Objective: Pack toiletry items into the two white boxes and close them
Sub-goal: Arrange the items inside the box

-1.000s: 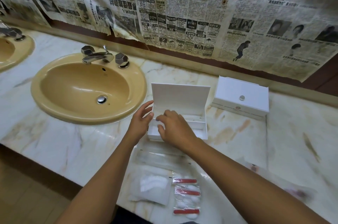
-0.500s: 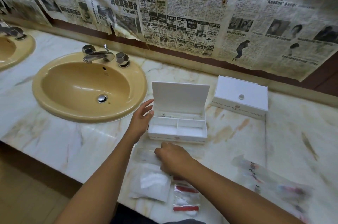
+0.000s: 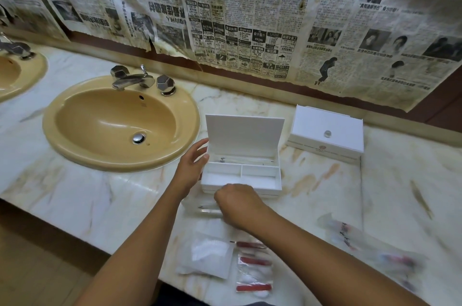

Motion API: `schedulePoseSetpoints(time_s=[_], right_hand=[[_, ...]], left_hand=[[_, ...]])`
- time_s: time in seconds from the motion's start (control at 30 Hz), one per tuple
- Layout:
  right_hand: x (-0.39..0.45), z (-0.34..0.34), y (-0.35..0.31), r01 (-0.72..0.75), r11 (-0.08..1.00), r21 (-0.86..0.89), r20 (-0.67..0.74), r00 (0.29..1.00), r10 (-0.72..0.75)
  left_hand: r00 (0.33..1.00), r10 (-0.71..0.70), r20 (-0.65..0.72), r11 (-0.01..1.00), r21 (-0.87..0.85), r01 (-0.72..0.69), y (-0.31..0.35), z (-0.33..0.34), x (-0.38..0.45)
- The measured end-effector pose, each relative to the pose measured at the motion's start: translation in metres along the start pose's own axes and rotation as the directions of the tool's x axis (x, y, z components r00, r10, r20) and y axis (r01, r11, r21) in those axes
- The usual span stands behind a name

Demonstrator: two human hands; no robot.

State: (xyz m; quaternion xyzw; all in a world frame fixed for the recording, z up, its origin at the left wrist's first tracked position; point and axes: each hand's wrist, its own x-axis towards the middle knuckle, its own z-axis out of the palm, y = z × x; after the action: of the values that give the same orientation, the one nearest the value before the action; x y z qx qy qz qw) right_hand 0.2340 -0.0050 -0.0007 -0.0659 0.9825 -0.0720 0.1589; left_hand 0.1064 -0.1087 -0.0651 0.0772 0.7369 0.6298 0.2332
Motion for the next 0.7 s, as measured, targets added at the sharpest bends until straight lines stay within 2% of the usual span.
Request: schedulePoseSetpoints(time_s=[0.2, 0.3, 0.37, 0.5, 0.7], right_hand=[[0.000, -0.048, 0.018, -0.071, 0.996, -0.051, -0.141, 0.988, 0.063], [0.003, -0.068, 0.031, -0.119, 0.991, -0.065, -0.284, 0.954, 0.096], [0.008, -0.074, 0.042, -0.171, 0.985, -0.027, -0.331, 0.931, 0.152], [0.021, -0.066, 0.060, -0.243, 0.970, 0.019, -0.326, 0.916, 0.236], [0.038, -0.041, 0.068, -0.236, 0.970, -0.053, -0.243, 0.946, 0.217]], left_hand=[[1.000, 0.027, 0.002, 1.000, -0.006, -0.027, -0.004, -0.002, 0.004], [0.999, 0.043, 0.030, 0.998, -0.042, -0.041, -0.003, -0.002, 0.000], [0.999, 0.005, 0.038, 0.998, -0.056, -0.003, -0.003, -0.001, 0.001], [0.998, -0.058, -0.027, 0.998, -0.007, 0.058, -0.005, 0.000, 0.004], [0.999, -0.028, 0.015, 1.000, -0.011, 0.028, -0.003, -0.001, 0.003]])
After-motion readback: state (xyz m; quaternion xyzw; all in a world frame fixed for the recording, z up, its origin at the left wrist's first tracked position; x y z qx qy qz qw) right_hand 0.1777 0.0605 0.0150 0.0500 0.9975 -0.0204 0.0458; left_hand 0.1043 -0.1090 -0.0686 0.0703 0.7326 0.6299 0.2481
